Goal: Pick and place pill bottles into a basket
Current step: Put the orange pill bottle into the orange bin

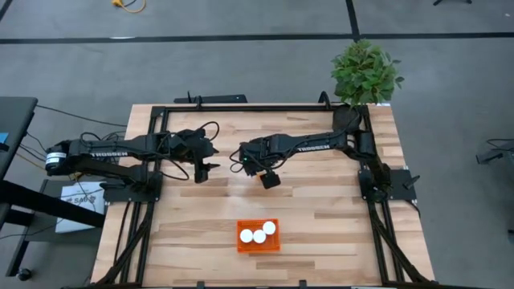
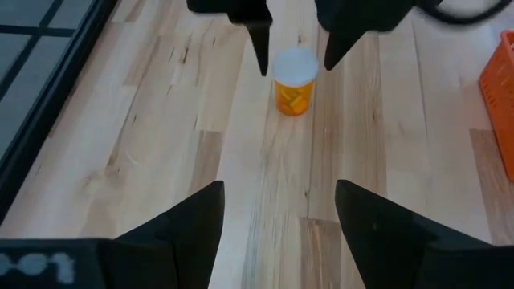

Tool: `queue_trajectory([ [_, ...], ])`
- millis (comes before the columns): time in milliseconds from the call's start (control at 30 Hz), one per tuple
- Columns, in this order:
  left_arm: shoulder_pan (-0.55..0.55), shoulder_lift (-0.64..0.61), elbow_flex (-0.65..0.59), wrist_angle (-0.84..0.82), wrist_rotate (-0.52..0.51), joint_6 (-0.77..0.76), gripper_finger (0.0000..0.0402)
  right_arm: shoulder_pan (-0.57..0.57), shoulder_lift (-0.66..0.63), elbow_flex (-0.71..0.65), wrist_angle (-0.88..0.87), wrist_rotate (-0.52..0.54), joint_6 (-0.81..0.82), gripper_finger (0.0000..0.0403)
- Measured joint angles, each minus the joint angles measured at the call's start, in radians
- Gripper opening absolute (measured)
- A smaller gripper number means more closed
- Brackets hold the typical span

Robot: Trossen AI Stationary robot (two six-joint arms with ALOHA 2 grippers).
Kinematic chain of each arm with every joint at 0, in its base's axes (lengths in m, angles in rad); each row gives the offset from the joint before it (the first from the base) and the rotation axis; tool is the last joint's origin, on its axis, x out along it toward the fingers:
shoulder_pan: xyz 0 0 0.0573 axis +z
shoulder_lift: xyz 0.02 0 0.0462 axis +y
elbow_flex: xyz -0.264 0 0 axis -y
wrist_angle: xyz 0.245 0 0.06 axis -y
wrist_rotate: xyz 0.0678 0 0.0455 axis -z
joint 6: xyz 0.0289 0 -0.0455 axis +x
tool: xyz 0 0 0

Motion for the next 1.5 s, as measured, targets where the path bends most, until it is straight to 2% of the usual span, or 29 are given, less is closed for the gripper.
queue_trajectory([
  [933, 0.013, 0.0, 0.0, 0.015, -0.003, -0.005, 0.0229, -0.026, 0.034, -0.001, 0.016, -0.076, -0.017, 0.0309],
  [1500, 0.013, 0.0, 0.0, 0.014, -0.007, 0.002, 0.0229, -0.027, 0.034, -0.001, 0.013, -0.078, -0.007, 0.0262],
])
